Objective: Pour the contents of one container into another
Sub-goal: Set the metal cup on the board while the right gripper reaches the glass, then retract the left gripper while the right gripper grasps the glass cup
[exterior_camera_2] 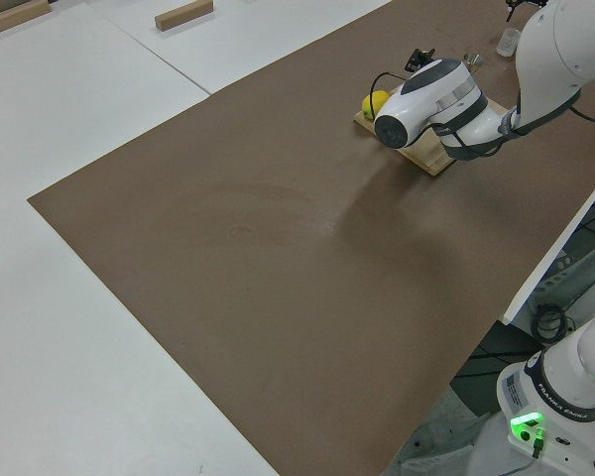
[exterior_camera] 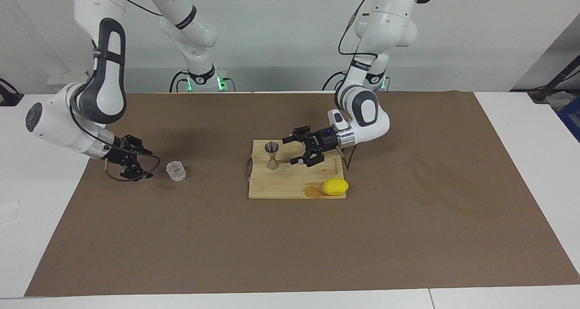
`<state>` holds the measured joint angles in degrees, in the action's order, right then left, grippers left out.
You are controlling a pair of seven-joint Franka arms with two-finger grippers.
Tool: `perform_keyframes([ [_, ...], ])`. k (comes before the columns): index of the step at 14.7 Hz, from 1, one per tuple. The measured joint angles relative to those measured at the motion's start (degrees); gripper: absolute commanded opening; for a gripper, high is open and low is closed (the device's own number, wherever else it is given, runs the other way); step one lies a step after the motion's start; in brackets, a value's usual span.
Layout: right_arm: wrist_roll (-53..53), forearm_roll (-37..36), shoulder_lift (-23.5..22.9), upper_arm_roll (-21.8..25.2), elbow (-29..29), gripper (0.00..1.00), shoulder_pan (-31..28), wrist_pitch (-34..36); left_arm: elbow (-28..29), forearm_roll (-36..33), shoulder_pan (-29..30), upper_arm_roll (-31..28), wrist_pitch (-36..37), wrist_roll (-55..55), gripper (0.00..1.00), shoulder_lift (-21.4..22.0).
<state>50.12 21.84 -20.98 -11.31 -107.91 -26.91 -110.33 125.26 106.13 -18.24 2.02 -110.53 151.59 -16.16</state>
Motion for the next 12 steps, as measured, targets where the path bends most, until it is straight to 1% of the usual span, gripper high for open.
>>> perform_keyframes([
  [2, -0.5, 0.3, -0.8, -0.1, 0.0, 0.93, 0.0, 0.0, 1.0, -5.9, 3.6, -0.1, 4.0, -2.6, 1.0, 0.7],
  [3, -0.5, 0.7, -0.9, -0.2, -0.1, 0.93, 0.2, 0.0, 1.1, -10.0, 5.5, -0.2, 6.1, -5.0, 1.0, 1.0],
  [6, -0.5, 2.9, -0.9, -0.4, -0.3, 0.92, 1.1, -0.2, 0.0, -25.1, 13.0, -0.4, 13.0, -12.1, 1.0, 1.7],
  [10, -0.6, 3.9, -0.9, -0.5, -0.8, 0.91, 2.9, -1.2, -5.8, -45.0, 24.7, -0.7, 21.4, -22.1, 1.0, 1.8],
  [12, -0.8, 3.9, -0.9, -0.5, -1.7, 0.87, 3.2, -1.3, -9.5, -53.6, 27.7, -0.8, 22.8, -25.3, 1.0, 1.5],
])
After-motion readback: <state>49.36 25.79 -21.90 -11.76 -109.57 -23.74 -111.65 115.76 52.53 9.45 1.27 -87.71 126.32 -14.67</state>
